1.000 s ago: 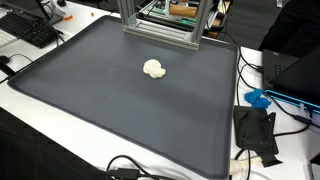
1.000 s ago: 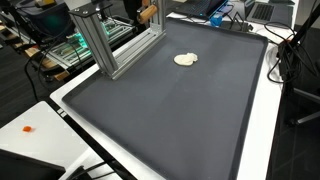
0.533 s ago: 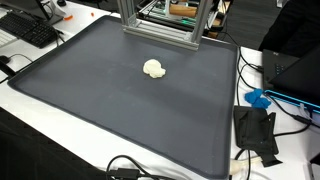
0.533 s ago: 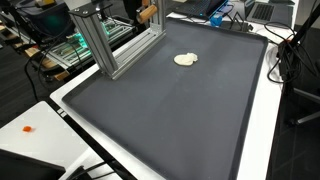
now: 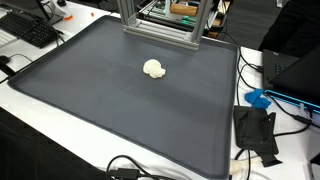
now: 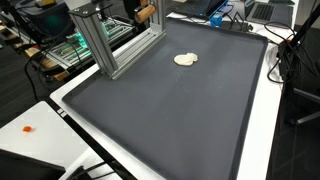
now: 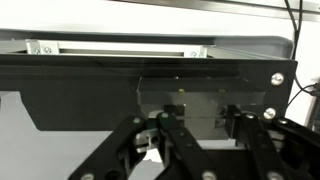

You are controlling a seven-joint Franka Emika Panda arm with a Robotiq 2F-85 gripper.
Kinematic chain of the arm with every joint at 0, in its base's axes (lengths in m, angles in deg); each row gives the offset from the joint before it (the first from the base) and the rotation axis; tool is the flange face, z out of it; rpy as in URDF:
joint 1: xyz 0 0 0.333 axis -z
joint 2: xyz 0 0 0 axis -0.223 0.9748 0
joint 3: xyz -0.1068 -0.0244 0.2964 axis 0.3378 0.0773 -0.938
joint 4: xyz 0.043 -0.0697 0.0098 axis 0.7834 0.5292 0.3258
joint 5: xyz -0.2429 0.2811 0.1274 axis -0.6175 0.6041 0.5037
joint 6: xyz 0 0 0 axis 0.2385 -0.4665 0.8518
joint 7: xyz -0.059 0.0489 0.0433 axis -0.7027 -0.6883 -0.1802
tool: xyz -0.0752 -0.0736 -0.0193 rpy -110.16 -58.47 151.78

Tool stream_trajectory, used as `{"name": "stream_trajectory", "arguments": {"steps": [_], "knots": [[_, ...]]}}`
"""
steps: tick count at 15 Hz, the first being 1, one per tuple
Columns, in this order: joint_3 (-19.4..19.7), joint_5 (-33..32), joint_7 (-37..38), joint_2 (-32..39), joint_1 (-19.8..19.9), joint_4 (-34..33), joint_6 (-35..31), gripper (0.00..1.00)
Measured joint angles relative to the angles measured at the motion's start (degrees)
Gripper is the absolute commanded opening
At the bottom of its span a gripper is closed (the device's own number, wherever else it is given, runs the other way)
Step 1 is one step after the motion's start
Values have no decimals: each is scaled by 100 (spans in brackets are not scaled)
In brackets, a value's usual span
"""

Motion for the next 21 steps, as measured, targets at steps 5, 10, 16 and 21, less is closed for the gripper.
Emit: {"name": "stream_trajectory", "arguments": {"steps": [5,10,16,21], "knots": [[9,-24,0,-67,29,14,-4,100],[9,-24,0,-111,30,-204,-1,100],[10,-88,7,48,114,-611,-146,100],[-18,-308,146,676,281,-927,-663,100]]}}
